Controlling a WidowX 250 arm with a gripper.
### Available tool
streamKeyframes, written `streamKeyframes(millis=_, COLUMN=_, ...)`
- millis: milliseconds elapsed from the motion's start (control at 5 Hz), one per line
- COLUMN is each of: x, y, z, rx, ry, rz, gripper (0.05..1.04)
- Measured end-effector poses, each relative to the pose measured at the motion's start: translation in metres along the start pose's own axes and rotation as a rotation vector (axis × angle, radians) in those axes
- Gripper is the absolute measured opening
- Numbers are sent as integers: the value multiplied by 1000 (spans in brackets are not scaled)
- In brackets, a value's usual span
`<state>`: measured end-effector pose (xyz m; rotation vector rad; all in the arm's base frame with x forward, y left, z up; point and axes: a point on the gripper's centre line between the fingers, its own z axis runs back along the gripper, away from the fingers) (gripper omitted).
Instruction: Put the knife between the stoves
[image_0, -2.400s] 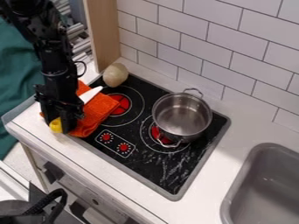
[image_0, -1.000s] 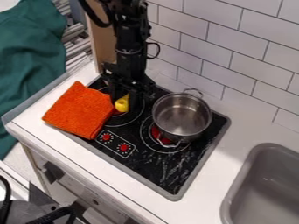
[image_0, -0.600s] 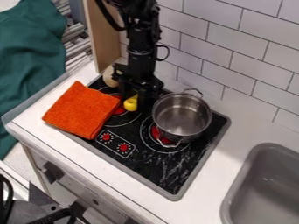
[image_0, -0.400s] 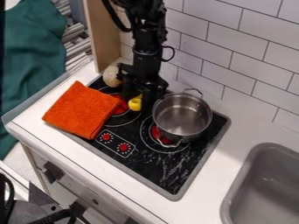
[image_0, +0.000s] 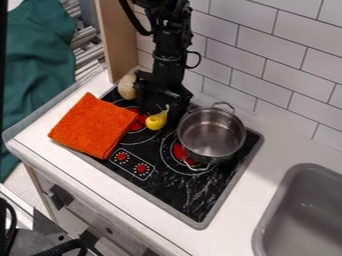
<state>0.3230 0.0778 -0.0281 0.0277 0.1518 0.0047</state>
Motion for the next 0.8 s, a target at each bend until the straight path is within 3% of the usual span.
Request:
streamKeyframes(millis=200, x=-1, y=4, z=14, rx=21, ry=-28, rz=4, gripper=1009)
streamKeyframes(millis=400, x=-11, y=17, z=42, rx=46, ry=-144, rz=60, gripper=1009)
streamKeyframes(millis=600, x=-17, y=26, z=51, rx=27, ry=-208, rz=112, gripper=1009)
streamKeyframes(millis=800, x=-19, y=29, z=55, rx=14, ry=-234, rz=133, gripper=1009)
